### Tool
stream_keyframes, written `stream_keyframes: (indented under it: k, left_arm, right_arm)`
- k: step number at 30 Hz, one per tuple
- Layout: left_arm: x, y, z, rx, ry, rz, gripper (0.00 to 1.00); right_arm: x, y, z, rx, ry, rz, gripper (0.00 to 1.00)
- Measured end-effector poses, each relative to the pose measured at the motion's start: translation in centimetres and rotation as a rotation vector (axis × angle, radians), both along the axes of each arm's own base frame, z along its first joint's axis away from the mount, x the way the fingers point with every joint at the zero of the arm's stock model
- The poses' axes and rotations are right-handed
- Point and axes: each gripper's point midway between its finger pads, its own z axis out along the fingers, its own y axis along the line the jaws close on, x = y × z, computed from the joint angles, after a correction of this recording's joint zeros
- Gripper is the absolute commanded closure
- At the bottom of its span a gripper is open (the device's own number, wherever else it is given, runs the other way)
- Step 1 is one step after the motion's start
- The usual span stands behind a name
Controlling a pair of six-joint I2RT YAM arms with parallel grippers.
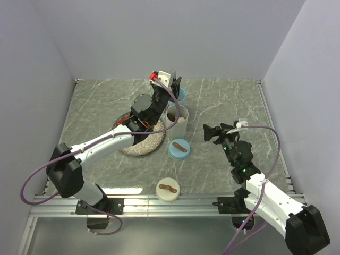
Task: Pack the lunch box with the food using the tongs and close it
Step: Place the food into the lunch box, then pick up the food using the clamp
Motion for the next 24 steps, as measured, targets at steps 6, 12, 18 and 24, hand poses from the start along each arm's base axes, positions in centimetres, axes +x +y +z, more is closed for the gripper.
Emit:
stream_keyframes:
  k: [6, 12, 18, 24]
  left_arm:
    - [-0.3, 2.5, -0.7, 0.000, -0.012, 0.091, 0.61]
    - [-0.8, 8.3, -1.3, -0.042, -0.015, 0.223, 0.61]
    - [1.5, 12.4, -3.6, -0.069, 0.024, 0.334, 0.59]
    - [3.9, 12.1, -9.8, -0.006, 0.133, 0.369, 0.57]
  right_arm:
    - [0.0, 0.0, 0.0, 0.000, 0.000, 0.000, 0.02]
    - [0.0, 0.0, 0.0, 0.000, 0.000, 0.002, 0.02]
    - [0.0, 0.0, 0.0, 0.000, 0.000, 0.003, 0.02]
    - [0.0, 0.0, 0.0, 0.000, 0.000, 0.003, 0.02]
